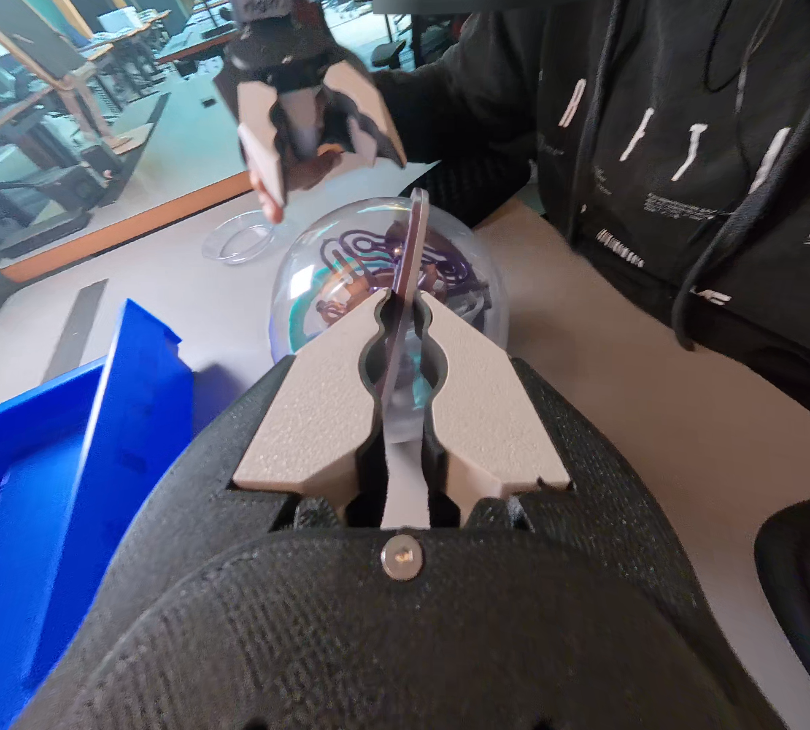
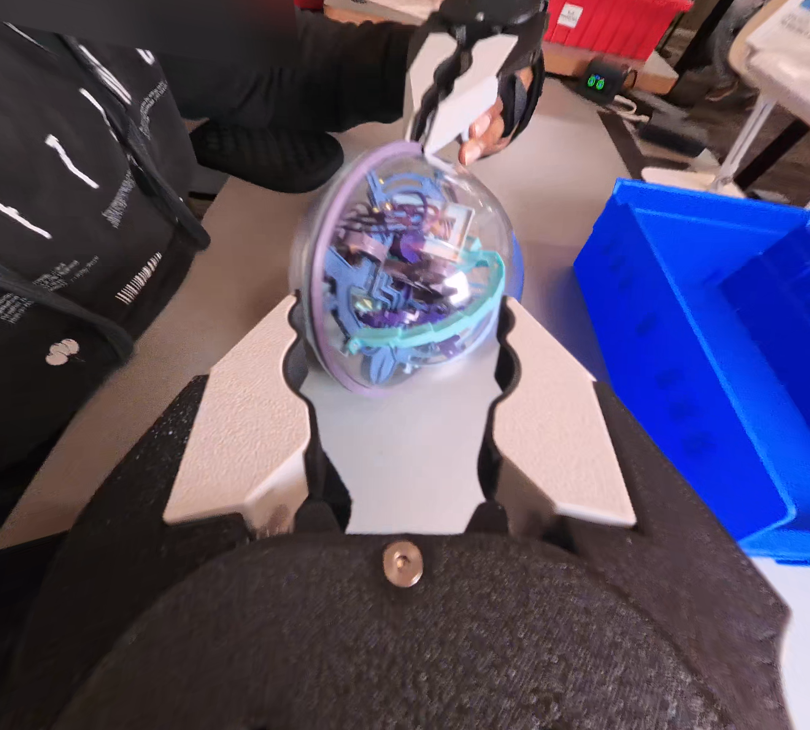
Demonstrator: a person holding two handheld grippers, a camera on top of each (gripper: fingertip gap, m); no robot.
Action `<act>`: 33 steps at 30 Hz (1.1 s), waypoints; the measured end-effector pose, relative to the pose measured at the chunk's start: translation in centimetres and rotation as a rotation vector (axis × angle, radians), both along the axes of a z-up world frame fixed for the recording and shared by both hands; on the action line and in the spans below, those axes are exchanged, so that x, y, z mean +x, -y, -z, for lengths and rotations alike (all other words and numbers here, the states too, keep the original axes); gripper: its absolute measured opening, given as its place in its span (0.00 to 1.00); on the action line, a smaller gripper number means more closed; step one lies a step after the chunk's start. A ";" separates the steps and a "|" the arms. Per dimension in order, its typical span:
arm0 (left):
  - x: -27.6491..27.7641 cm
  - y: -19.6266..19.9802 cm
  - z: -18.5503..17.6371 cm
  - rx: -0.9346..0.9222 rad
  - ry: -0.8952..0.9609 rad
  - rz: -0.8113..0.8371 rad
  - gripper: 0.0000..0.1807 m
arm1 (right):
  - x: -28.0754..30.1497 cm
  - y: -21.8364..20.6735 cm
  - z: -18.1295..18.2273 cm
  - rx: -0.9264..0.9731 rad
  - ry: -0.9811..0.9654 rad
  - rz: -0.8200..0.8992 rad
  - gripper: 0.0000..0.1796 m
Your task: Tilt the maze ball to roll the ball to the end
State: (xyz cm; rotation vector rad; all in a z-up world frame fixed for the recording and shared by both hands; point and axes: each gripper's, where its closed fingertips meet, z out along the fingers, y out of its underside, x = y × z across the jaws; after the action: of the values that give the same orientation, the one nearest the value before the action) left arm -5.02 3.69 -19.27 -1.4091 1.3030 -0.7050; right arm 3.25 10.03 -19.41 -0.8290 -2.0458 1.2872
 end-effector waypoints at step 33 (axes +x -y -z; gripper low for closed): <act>-2.7 -2.7 1.0 -0.297 0.297 -0.686 0.58 | -3.0 0.2 2.7 -0.159 0.052 -0.129 0.56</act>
State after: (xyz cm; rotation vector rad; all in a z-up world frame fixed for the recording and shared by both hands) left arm -7.75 6.35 -20.23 -1.7723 0.4371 -0.6109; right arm 0.26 9.86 -22.15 -0.8188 -2.0877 1.5302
